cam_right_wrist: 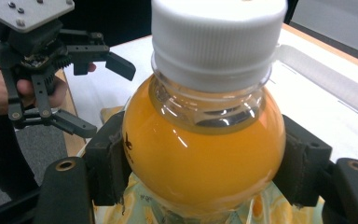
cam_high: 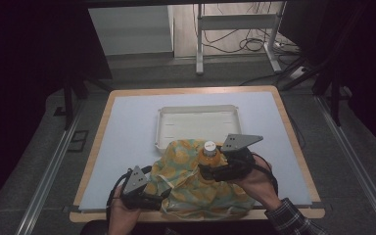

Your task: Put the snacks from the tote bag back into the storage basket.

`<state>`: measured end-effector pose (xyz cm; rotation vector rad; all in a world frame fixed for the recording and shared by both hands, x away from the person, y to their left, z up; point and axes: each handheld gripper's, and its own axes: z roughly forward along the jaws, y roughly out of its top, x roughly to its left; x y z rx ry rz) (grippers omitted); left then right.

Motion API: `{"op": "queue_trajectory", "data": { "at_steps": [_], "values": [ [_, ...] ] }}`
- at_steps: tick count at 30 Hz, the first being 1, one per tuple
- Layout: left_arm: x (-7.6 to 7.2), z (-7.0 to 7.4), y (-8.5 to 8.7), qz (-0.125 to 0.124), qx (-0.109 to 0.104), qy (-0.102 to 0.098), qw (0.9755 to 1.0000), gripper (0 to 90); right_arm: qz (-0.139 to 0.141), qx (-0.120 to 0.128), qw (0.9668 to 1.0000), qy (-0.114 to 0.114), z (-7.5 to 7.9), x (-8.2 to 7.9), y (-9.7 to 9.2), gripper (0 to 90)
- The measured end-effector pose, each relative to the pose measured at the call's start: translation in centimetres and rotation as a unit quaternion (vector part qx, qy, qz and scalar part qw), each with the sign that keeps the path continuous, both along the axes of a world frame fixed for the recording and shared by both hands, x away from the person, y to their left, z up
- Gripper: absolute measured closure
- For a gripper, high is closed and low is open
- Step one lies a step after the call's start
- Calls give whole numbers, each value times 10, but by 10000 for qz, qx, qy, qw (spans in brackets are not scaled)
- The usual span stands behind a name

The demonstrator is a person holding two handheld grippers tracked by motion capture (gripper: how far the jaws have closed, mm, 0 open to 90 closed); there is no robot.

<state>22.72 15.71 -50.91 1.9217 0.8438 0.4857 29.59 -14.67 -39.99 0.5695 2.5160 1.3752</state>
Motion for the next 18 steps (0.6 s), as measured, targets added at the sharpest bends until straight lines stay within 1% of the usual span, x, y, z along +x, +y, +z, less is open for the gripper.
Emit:
{"op": "queue_trajectory", "data": {
  "at_steps": [6, 12, 18],
  "values": [
    [0, 0, 1, 5, -20, 19, 10000, 18, -3, -18, 10000, -32, 9, 4, 1, 298],
    [1, 0, 1, 31, -33, 13, 10000, 17, -16, 39, 10000, -6, 17, 10, 0, 298],
    [0, 1, 2, 36, -48, 5, 10000, 15, -50, 53, 9999, -74, 26, 18, 2, 299]
  ]
}}
